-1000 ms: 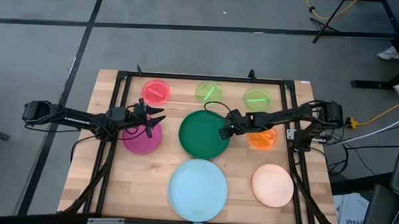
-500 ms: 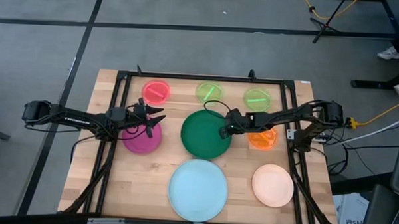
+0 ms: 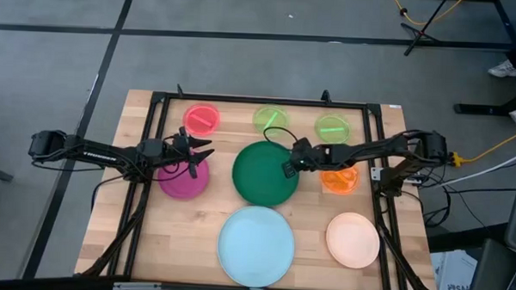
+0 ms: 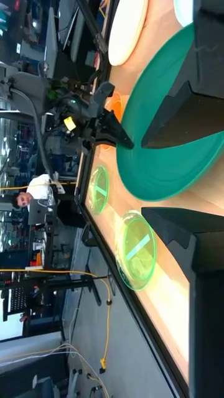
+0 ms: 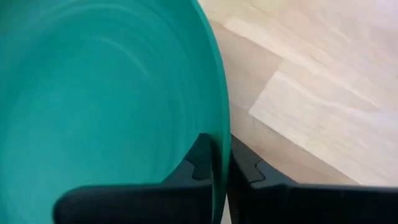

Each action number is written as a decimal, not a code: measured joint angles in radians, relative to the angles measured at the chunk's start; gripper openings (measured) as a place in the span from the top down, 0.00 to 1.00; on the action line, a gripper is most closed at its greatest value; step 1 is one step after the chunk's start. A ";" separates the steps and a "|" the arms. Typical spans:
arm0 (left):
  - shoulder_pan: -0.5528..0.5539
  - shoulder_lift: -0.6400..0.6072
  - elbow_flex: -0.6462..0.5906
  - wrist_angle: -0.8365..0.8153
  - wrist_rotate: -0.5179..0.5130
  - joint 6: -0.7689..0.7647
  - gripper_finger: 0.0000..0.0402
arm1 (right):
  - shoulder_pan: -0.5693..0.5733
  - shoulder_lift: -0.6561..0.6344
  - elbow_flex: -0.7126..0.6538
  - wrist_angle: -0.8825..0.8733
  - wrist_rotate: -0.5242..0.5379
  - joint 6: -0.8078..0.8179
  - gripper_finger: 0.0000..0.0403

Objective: Stack plastic plates
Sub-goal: Stack the green plate on top of the blue plate, then move the stacked plates to the center of the table

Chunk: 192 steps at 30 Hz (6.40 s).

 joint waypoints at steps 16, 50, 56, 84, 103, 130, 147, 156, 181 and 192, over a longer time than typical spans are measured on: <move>0.000 0.000 0.000 0.000 0.000 0.000 0.61 | 0.003 -0.180 -0.002 -0.002 -0.074 -0.052 1.00; -0.001 0.000 0.000 0.000 0.008 -0.001 0.61 | 0.360 0.127 -0.001 0.577 -0.299 -0.114 1.00; -0.001 0.000 0.000 0.000 -0.005 -0.003 0.61 | 0.363 0.170 -0.001 0.591 -0.298 -0.110 0.99; -0.001 0.000 0.000 0.001 0.004 -0.023 0.61 | 0.415 -0.092 0.000 0.123 -0.467 0.023 0.58; -0.001 0.000 0.001 0.014 0.008 -0.041 0.61 | 0.761 0.065 0.001 0.186 -0.165 0.388 0.58; -0.001 0.000 0.000 0.023 0.012 -0.105 0.61 | 0.709 0.134 0.000 0.270 -0.119 0.475 0.83; -0.001 0.000 0.000 0.024 0.011 -0.106 0.61 | 0.575 0.132 0.002 0.220 -0.123 0.366 0.99; -0.001 0.000 0.000 0.031 0.011 -0.106 0.61 | 0.511 0.132 0.001 0.221 -0.118 0.301 0.99; -0.001 -0.001 0.000 0.036 0.011 -0.106 0.61 | 0.110 0.123 -0.001 0.222 -0.132 -0.135 0.99; -0.001 0.000 0.000 0.035 0.011 -0.105 0.61 | -0.020 0.122 -0.001 0.228 -0.265 -0.239 0.96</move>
